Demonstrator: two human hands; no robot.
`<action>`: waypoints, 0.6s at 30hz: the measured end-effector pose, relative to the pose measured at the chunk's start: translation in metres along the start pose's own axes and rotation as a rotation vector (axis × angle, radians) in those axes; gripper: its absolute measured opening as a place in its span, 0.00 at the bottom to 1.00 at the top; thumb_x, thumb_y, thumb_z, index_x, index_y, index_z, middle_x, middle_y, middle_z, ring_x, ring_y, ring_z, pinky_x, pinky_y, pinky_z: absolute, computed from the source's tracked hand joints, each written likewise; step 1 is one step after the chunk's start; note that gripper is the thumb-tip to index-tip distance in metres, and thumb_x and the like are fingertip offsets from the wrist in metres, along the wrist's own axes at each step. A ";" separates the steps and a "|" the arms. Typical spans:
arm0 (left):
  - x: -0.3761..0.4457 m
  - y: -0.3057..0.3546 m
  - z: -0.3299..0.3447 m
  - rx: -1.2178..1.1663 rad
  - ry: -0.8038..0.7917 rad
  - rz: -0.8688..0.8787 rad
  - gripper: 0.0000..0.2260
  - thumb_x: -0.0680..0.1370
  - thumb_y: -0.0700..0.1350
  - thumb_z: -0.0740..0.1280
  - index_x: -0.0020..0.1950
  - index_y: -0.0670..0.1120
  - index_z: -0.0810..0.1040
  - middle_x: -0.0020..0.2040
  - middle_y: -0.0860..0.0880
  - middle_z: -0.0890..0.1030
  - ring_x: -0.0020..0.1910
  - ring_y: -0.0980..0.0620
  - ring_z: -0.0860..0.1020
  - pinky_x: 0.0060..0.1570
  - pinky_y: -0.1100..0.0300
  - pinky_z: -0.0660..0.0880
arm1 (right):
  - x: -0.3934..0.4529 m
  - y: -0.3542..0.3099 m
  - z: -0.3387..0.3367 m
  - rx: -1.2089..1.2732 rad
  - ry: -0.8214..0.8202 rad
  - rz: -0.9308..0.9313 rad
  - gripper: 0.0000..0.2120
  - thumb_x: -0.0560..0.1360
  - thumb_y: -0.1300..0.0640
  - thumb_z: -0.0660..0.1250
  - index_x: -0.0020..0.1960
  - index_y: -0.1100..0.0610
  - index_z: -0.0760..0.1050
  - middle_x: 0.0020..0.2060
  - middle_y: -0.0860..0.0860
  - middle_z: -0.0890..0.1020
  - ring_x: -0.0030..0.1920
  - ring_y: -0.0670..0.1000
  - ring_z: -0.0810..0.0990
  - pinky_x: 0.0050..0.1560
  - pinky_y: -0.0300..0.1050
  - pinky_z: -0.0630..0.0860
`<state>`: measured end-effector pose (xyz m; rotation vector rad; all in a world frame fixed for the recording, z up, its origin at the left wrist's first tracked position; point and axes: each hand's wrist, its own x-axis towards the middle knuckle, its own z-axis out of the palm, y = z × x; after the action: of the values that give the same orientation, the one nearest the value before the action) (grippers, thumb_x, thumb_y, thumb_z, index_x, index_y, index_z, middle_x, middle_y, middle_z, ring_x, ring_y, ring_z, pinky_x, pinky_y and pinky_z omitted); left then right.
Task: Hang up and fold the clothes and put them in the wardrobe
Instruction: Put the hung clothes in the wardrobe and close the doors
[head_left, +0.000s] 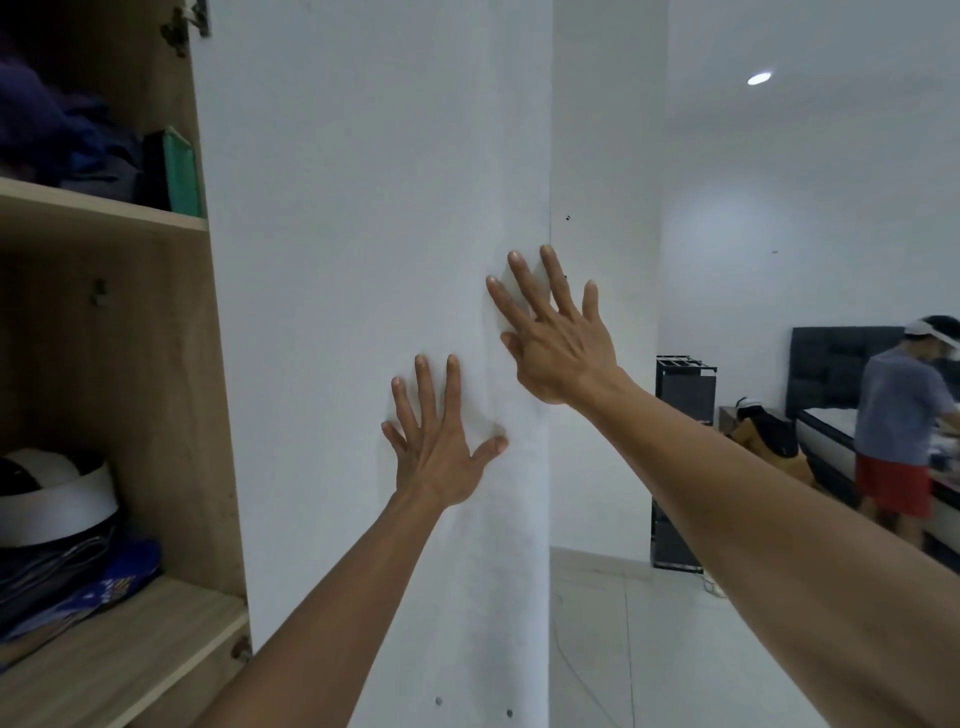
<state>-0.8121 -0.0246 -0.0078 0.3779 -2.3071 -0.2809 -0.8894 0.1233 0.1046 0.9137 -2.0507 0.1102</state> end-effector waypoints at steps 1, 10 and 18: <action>0.000 -0.002 0.000 0.011 0.003 0.002 0.49 0.74 0.72 0.59 0.77 0.58 0.27 0.76 0.52 0.23 0.76 0.42 0.26 0.73 0.30 0.45 | 0.001 -0.002 -0.001 -0.002 0.007 0.003 0.29 0.85 0.46 0.45 0.81 0.45 0.36 0.79 0.48 0.32 0.77 0.55 0.26 0.77 0.68 0.42; -0.004 -0.037 -0.021 -0.018 0.135 -0.020 0.43 0.77 0.69 0.58 0.80 0.55 0.36 0.81 0.51 0.37 0.80 0.43 0.41 0.74 0.34 0.51 | 0.018 -0.079 -0.005 0.307 0.122 -0.108 0.23 0.84 0.53 0.54 0.78 0.54 0.60 0.80 0.55 0.57 0.81 0.57 0.49 0.79 0.58 0.50; -0.009 -0.119 -0.068 0.094 0.230 -0.211 0.39 0.78 0.64 0.63 0.81 0.53 0.46 0.82 0.47 0.49 0.80 0.44 0.51 0.75 0.42 0.58 | 0.049 -0.168 0.029 0.589 0.191 -0.217 0.21 0.82 0.53 0.59 0.73 0.56 0.68 0.76 0.56 0.66 0.77 0.58 0.61 0.76 0.58 0.57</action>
<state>-0.7344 -0.1384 -0.0048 0.6686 -2.0613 -0.2204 -0.8188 -0.0382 0.0822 1.4150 -1.7487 0.6839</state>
